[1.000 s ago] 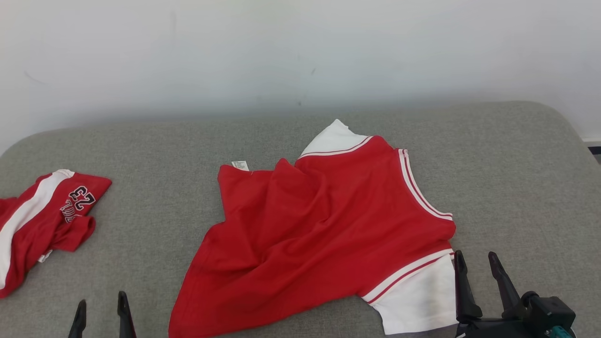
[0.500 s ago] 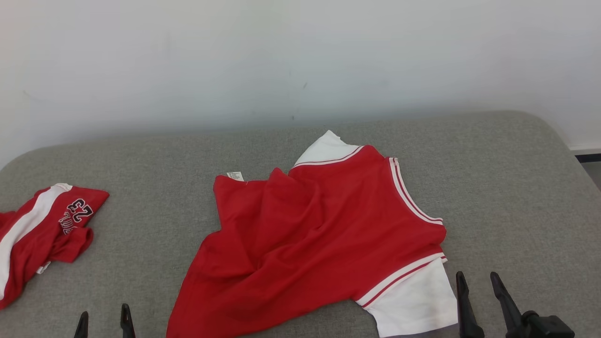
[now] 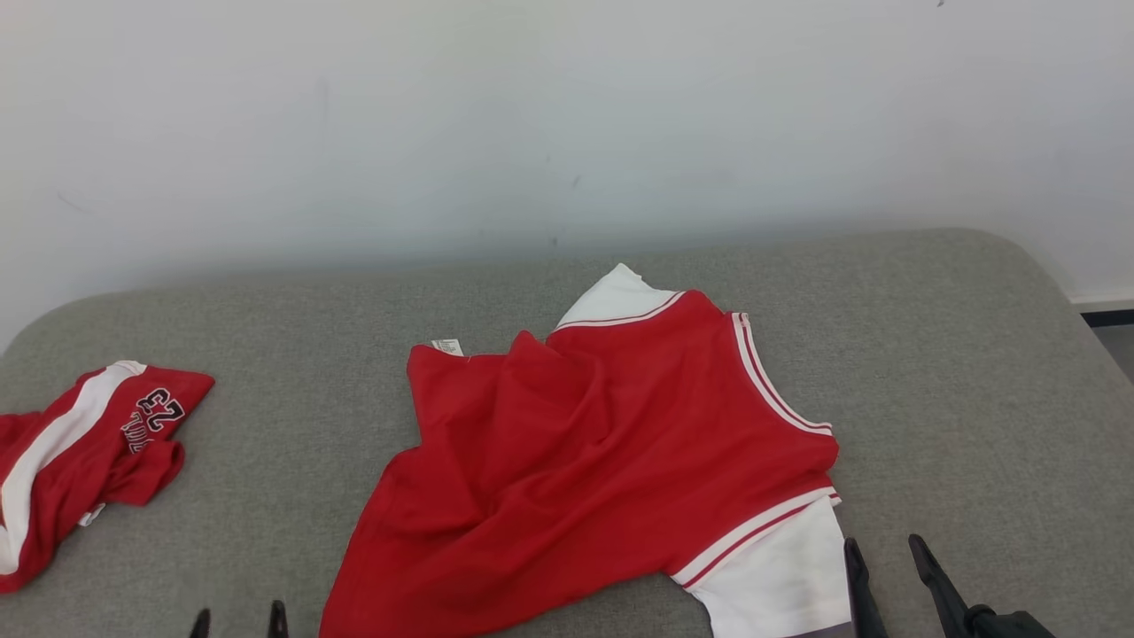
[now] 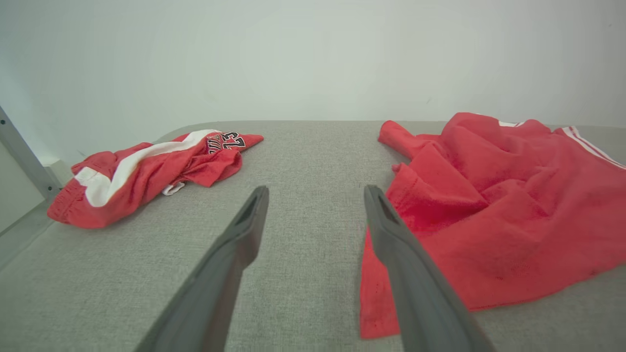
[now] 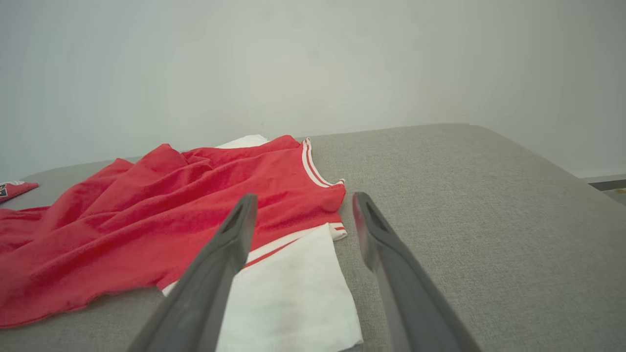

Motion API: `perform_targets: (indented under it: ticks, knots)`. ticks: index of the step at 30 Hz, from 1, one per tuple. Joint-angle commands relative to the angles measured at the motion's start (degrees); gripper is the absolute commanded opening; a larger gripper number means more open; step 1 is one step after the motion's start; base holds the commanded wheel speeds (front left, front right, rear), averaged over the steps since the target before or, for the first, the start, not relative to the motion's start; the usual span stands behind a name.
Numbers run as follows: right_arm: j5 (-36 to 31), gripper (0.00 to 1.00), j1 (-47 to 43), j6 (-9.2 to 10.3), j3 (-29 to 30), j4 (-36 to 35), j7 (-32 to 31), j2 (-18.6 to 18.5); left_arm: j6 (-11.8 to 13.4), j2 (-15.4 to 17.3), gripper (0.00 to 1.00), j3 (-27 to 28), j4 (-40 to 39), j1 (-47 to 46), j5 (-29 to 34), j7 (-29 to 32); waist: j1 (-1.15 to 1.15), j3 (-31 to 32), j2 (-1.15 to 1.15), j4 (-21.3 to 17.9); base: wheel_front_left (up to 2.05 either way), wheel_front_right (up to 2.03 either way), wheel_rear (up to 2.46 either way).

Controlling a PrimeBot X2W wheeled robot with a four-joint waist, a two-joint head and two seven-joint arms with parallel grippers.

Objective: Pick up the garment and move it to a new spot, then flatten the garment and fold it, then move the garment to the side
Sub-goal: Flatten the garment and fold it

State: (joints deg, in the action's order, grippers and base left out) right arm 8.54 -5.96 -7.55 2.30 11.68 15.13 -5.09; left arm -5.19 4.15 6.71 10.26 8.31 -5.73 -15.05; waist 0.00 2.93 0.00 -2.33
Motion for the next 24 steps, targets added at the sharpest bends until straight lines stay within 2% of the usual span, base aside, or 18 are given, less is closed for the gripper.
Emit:
perform_targets:
  ticks: [1,6,17,24]
  knots:
    - [-0.46,1.0,-0.53,0.14,0.0,0.65,0.01,-0.5,-0.36,0.25,1.0,-0.34,0.71,0.76,-0.29,-0.18,0.0,0.18,0.0,0.15,0.0,0.0,0.0]
    - [-0.61,1.0,1.77,0.14,-0.04,6.48,0.0,-2.06,-1.94,0.67,1.0,-4.35,4.7,0.69,-1.89,-0.18,0.0,0.26,0.0,0.18,0.0,0.0,0.0]
    - [0.66,1.0,11.99,0.14,-3.21,26.58,-0.2,-4.31,-2.26,2.66,1.0,-10.87,17.63,-6.35,-7.68,-0.18,0.0,-1.5,0.0,0.69,0.0,0.0,0.0]
    - [-0.05,1.0,16.83,0.14,-3.75,35.09,-0.01,-4.16,-2.23,3.96,1.0,-13.37,23.11,-11.11,-11.81,-0.18,0.0,-2.68,0.0,0.77,0.0,0.0,0.0]
